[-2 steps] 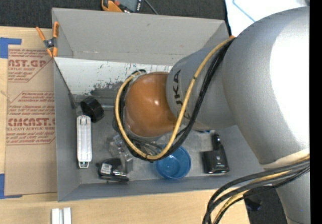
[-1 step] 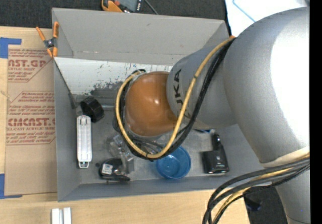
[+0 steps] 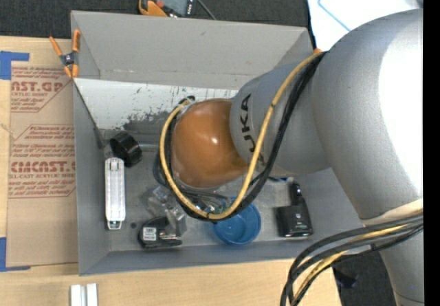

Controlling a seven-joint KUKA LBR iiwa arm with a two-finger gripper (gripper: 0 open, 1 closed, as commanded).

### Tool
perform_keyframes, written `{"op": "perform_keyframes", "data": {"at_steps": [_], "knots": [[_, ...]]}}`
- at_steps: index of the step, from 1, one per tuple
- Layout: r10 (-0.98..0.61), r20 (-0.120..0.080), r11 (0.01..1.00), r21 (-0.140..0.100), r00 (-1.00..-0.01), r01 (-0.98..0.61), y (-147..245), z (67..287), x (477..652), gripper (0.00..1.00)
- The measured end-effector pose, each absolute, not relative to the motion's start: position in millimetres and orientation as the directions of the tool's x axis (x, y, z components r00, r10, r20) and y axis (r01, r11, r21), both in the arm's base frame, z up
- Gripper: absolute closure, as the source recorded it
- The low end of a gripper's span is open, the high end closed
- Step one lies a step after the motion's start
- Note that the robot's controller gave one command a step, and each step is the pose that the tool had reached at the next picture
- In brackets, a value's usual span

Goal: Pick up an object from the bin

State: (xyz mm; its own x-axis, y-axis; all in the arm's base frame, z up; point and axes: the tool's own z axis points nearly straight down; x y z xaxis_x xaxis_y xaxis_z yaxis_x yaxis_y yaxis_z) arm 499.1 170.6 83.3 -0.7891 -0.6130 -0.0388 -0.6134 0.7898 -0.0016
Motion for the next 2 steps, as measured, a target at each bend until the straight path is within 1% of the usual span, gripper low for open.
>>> {"op": "perform_keyframes", "data": {"at_steps": [1, 2], "knots": [[-0.697, -0.045, 0.717, -0.010, -0.716, -0.697, 174, 84, 496.9, 1.00], [-0.856, -0.045, 0.516, -0.024, -0.514, -0.856, 152, 97, 499.0, 0.00]]}}
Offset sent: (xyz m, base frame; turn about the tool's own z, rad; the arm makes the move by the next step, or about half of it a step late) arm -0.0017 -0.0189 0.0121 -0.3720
